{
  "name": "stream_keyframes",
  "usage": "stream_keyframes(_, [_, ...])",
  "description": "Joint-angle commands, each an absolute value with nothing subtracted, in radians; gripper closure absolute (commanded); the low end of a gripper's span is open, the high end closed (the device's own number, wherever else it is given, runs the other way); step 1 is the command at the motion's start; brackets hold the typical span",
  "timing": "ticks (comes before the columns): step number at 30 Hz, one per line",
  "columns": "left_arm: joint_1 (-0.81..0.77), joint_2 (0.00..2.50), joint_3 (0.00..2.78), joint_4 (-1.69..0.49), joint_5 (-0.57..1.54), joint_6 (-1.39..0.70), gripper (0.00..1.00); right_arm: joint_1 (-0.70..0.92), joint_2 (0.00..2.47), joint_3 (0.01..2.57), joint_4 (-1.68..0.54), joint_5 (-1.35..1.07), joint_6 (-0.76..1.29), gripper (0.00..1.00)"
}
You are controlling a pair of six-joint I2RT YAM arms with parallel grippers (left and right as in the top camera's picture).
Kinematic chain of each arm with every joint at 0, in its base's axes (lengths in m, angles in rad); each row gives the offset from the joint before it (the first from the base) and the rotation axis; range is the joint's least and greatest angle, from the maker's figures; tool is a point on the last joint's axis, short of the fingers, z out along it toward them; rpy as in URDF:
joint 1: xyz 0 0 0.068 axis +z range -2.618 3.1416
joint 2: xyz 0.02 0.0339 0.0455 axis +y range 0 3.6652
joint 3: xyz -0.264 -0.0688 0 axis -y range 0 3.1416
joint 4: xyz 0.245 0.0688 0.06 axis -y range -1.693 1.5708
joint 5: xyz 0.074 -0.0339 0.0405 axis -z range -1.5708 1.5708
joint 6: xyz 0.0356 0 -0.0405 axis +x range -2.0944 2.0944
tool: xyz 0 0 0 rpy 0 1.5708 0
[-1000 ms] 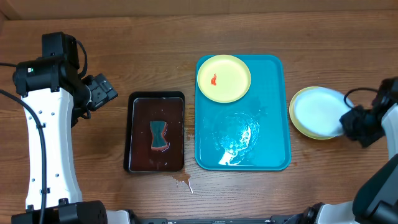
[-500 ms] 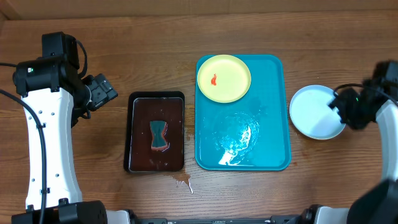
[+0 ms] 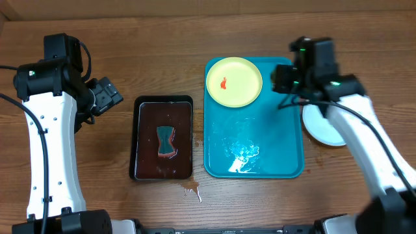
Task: Clean dirty plates on tray and stack at the side
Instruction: 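Grip the sauced yellow plate's rim with the right gripper and slide it down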
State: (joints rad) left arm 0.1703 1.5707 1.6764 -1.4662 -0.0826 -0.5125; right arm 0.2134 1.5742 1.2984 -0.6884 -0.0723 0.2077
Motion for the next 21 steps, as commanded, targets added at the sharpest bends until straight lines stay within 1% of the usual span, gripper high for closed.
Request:
stream_keyframes(1, [0.17, 1.563, 1.691, -1.465, -0.088, -0.493, 0.0, 0.249, 1.703, 1.281, -0.598, 0.018, 0.151, 0.4])
stream_keyframes(3, [0.17, 1.563, 1.691, -1.465, -0.088, -0.493, 0.0, 0.254, 1.777, 1.281, -0.53, 0.018, 0.121, 0.39])
stream_keyframes(10, [0.17, 1.563, 1.691, -1.465, -0.088, -0.493, 0.0, 0.253, 1.97, 1.281, -0.334, 0.018, 0.122, 0.4])
stream_keyframes(13, [0.17, 1.563, 1.691, -1.465, -0.088, -0.493, 0.0, 0.253, 2.032, 1.281, -0.29, 0.017, 0.122, 0.43])
stream_keyframes(18, [0.17, 1.563, 1.691, -1.465, -0.088, -0.493, 0.0, 0.254, 2.088, 1.281, -0.293, -0.009, 0.13, 0.58])
stream_keyframes(19, [0.17, 1.563, 1.691, -1.465, -0.088, -0.493, 0.0, 0.254, 2.092, 1.281, -0.297, -0.008, 0.13, 0.69])
stream_keyframes(20, [0.17, 1.563, 1.691, -1.465, -0.088, -0.493, 0.0, 0.254, 2.093, 1.281, -0.301, -0.008, 0.13, 0.83])
stream_keyframes(21, [0.17, 1.563, 1.691, -1.465, -0.088, -0.493, 0.0, 0.254, 2.091, 1.282, -0.306, -0.009, 0.13, 0.91])
